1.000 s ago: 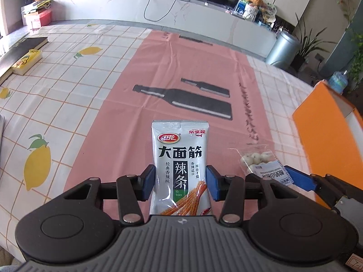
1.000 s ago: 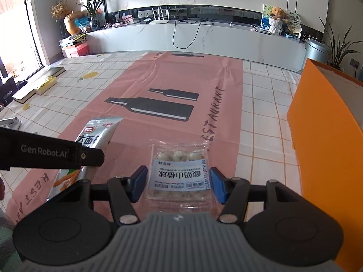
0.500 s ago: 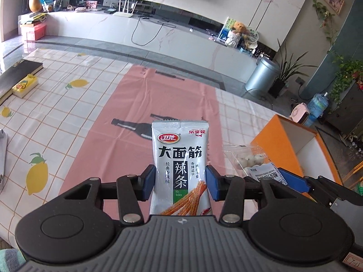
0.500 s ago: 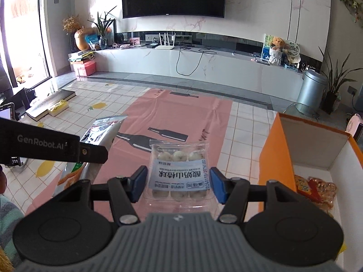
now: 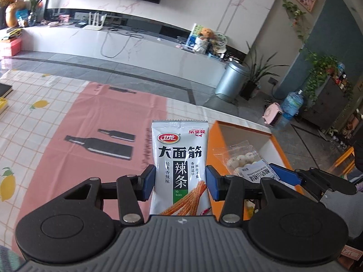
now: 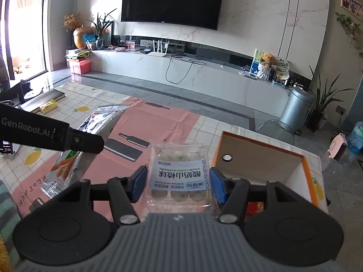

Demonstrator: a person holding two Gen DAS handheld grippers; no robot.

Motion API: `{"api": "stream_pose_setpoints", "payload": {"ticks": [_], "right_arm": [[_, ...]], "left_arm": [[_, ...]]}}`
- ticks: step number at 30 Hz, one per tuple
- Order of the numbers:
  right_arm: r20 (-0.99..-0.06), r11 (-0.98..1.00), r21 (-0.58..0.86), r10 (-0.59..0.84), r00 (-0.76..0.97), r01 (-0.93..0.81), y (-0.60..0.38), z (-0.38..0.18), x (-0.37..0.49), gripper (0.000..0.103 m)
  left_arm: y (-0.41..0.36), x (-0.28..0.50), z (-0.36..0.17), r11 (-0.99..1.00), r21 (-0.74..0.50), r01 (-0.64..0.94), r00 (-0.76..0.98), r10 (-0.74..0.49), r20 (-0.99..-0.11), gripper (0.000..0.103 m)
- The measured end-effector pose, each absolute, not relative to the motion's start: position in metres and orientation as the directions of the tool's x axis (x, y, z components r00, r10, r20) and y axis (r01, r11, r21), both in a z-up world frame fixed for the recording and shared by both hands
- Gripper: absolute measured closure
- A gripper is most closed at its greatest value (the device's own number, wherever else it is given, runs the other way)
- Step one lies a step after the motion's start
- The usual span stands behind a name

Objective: Organize snacks
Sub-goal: 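Lift both held packs and carry them over the orange box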

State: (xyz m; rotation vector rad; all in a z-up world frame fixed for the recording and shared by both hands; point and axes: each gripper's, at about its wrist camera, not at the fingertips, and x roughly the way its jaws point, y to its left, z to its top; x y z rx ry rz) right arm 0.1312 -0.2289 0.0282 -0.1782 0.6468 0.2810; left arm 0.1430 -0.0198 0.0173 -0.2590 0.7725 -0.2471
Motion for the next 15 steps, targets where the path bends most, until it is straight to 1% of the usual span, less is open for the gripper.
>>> {"api": "stream_pose_setpoints", "payload": {"ticks": [5, 8, 15], "right_arm": [[-0.614, 0.95, -0.128, 0.149, 0.775, -0.284, -0.265, 0.033, 0.131, 0.046], [-0.629, 0.948, -0.167, 0.109, 0.77, -0.271, -0.287, 0.028, 0.135, 0.046], [-0.687, 0.941, -0.216, 0.042, 0.726, -0.259, -0.333, 0.003, 0.159, 0.046]], "left_arm": [[-0.068, 0.155, 0.021, 0.924, -0.321, 0.208, 0.66, -0.375, -0.651, 0.05], [-0.101, 0.164, 0.019, 0.92, -0.288, 0.267, 0.637, -0.392, -0.664, 0.05], [-0.157, 0.197, -0.006, 0.908, -0.259, 0.328, 0.554, -0.407, -0.726, 0.05]]}}
